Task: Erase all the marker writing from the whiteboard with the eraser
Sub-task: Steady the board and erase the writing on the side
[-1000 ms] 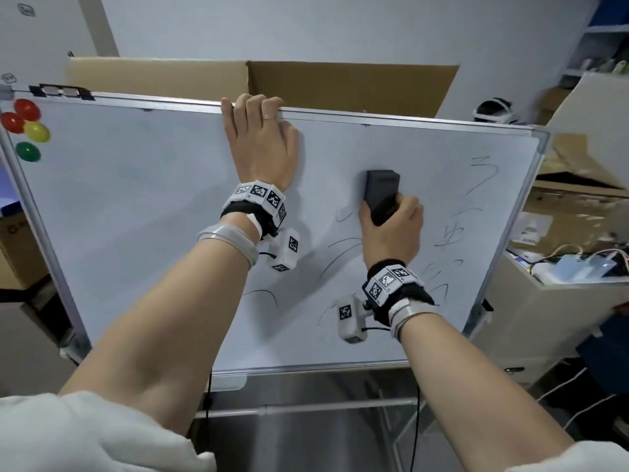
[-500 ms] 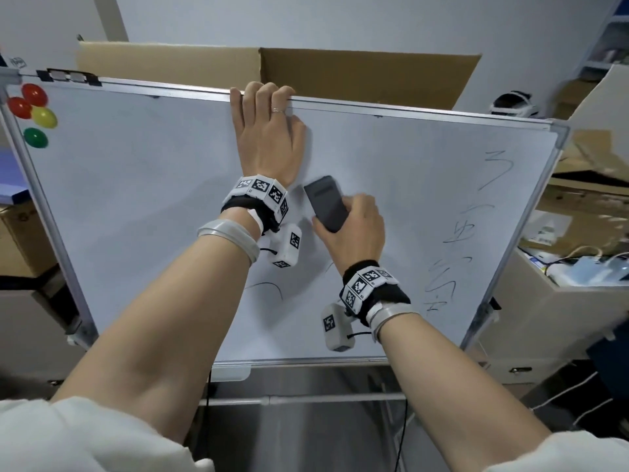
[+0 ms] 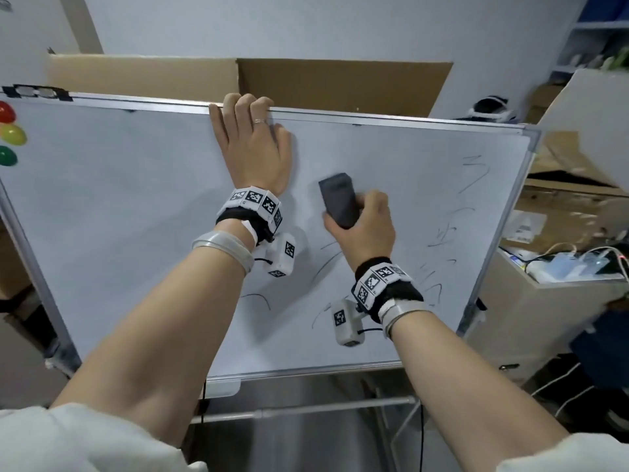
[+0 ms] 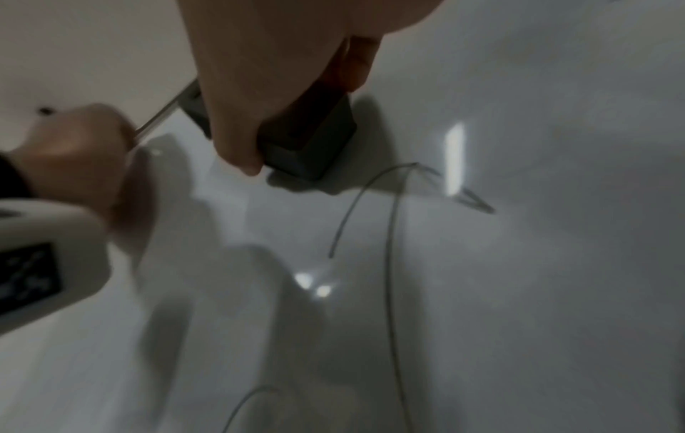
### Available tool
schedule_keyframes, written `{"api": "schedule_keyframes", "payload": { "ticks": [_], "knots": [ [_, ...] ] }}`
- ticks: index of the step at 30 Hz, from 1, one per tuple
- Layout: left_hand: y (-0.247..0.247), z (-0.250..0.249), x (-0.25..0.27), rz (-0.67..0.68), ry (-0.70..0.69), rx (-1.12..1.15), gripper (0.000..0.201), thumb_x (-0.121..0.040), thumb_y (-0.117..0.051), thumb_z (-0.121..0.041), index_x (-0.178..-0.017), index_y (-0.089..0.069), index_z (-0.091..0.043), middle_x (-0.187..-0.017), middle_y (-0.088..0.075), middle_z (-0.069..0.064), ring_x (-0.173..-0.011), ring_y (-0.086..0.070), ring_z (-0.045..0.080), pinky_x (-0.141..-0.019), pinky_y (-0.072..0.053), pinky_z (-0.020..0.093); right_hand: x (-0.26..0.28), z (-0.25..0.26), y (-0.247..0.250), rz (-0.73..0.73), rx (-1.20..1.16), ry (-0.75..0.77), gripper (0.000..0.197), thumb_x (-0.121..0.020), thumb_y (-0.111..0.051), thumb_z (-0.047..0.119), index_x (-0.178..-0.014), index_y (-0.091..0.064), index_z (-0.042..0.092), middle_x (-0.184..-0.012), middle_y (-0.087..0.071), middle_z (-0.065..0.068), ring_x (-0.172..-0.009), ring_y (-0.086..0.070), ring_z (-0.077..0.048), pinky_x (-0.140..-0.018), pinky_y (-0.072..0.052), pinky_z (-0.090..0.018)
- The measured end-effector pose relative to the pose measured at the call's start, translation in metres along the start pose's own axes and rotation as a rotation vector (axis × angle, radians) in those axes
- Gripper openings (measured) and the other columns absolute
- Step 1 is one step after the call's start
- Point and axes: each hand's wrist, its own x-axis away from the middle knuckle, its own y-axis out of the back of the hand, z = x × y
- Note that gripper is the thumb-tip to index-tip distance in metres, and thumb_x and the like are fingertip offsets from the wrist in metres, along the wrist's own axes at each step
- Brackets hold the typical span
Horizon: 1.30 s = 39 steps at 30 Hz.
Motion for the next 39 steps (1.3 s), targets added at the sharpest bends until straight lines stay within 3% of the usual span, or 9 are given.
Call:
{"api": "schedule_keyframes", "payload": {
  "ticks": [2, 4, 10, 16, 21, 24, 27, 33, 39],
  "knots": [
    [0.000, -0.003, 0.000, 0.010, 0.006, -0.023, 0.033, -0.085, -0.042, -0.026, -0.113, -0.059, -0.018, -0.123, -0.056, 0.000, -0.133, -0.043, 0.028, -0.121, -0.017, 0.050, -0.007, 0.011, -0.004, 0.073, 0.042, 0.147, 0.055, -0.069, -0.081, 0.051, -0.102, -0.053, 0.018, -0.106, -0.053, -0.001, -0.093, -0.057, -0.025, -0.066, -0.048, -0.035],
    [-0.001, -0.006, -0.001, 0.004, 0.030, -0.036, 0.031, -0.086, -0.041, -0.026, -0.111, -0.059, -0.019, -0.122, -0.056, -0.001, -0.133, -0.043, 0.027, -0.121, -0.017, 0.049, -0.016, 0.014, -0.003, 0.046, 0.058, 0.186, 0.055, -0.071, -0.080, 0.053, -0.105, -0.056, 0.018, -0.106, -0.054, -0.002, -0.095, -0.056, -0.025, -0.068, -0.050, -0.036],
    [-0.010, -0.042, -0.008, -0.033, 0.190, -0.051, 0.030, -0.089, -0.041, -0.029, -0.101, -0.067, -0.022, -0.111, -0.062, -0.004, -0.131, -0.046, 0.021, -0.123, -0.010, 0.050, -0.062, -0.014, 0.042, -0.172, -0.022, 0.049, 0.055, -0.075, -0.071, 0.059, -0.108, -0.048, 0.023, -0.105, -0.053, 0.005, -0.096, -0.057, -0.021, -0.064, -0.054, -0.038],
    [-0.045, -0.154, 0.008, 0.073, -0.020, 0.037, 0.038, -0.094, -0.036, -0.032, -0.096, -0.074, -0.029, -0.106, -0.066, -0.011, -0.124, -0.050, 0.014, -0.124, -0.009, 0.050, -0.085, -0.069, 0.085, -0.151, 0.010, -0.001, 0.052, -0.075, -0.068, 0.060, -0.106, -0.043, 0.026, -0.105, -0.050, 0.007, -0.097, -0.055, -0.020, -0.063, -0.051, -0.037],
    [-0.074, -0.216, 0.032, 0.071, -0.066, 0.075, 0.037, -0.092, -0.040, -0.030, -0.111, -0.072, -0.025, -0.110, -0.066, -0.007, -0.121, -0.052, 0.019, -0.123, -0.014, 0.050, -0.099, -0.132, 0.126, -0.227, 0.009, -0.118, 0.055, -0.078, -0.066, 0.060, -0.108, -0.043, 0.021, -0.102, -0.048, 0.005, -0.092, -0.056, -0.022, -0.066, -0.053, -0.040],
    [-0.086, -0.227, 0.040, 0.000, -0.030, 0.068, 0.032, -0.089, -0.046, -0.028, -0.109, -0.070, -0.022, -0.110, -0.063, -0.003, -0.121, -0.052, 0.023, -0.123, -0.015, 0.049, -0.105, -0.156, 0.141, -0.272, 0.017, -0.137, 0.057, -0.080, -0.067, 0.060, -0.112, -0.045, 0.018, -0.105, -0.052, 0.002, -0.091, -0.057, -0.021, -0.065, -0.054, -0.038],
    [-0.088, -0.227, 0.041, -0.038, -0.020, 0.054, 0.028, -0.087, -0.049, -0.025, -0.107, -0.069, -0.021, -0.108, -0.062, -0.002, -0.120, -0.052, 0.024, -0.123, -0.017, 0.050, -0.105, -0.164, 0.144, -0.301, -0.014, -0.171, 0.056, -0.080, -0.068, 0.058, -0.112, -0.044, 0.019, -0.108, -0.050, 0.002, -0.094, -0.055, -0.021, -0.071, -0.056, -0.042],
    [-0.080, -0.208, 0.041, -0.019, -0.093, 0.025, 0.031, -0.092, -0.045, -0.024, -0.113, -0.067, -0.023, -0.113, -0.062, -0.002, -0.122, -0.052, 0.024, -0.122, -0.018, 0.048, -0.098, -0.133, 0.124, -0.133, 0.073, 0.118, 0.053, -0.080, -0.072, 0.055, -0.117, -0.054, 0.022, -0.111, -0.056, -0.004, -0.102, -0.050, -0.024, -0.071, -0.048, -0.035],
    [-0.082, -0.213, 0.037, -0.108, -0.064, 0.033, 0.024, -0.092, -0.047, -0.021, -0.102, -0.069, -0.021, -0.104, -0.064, -0.002, -0.112, -0.055, 0.024, -0.119, -0.026, 0.049, -0.101, -0.136, 0.127, -0.194, 0.125, 0.105, 0.054, -0.082, -0.071, 0.054, -0.123, -0.055, 0.022, -0.113, -0.060, -0.007, -0.100, -0.053, -0.026, -0.078, -0.046, -0.037]
  ]
}}
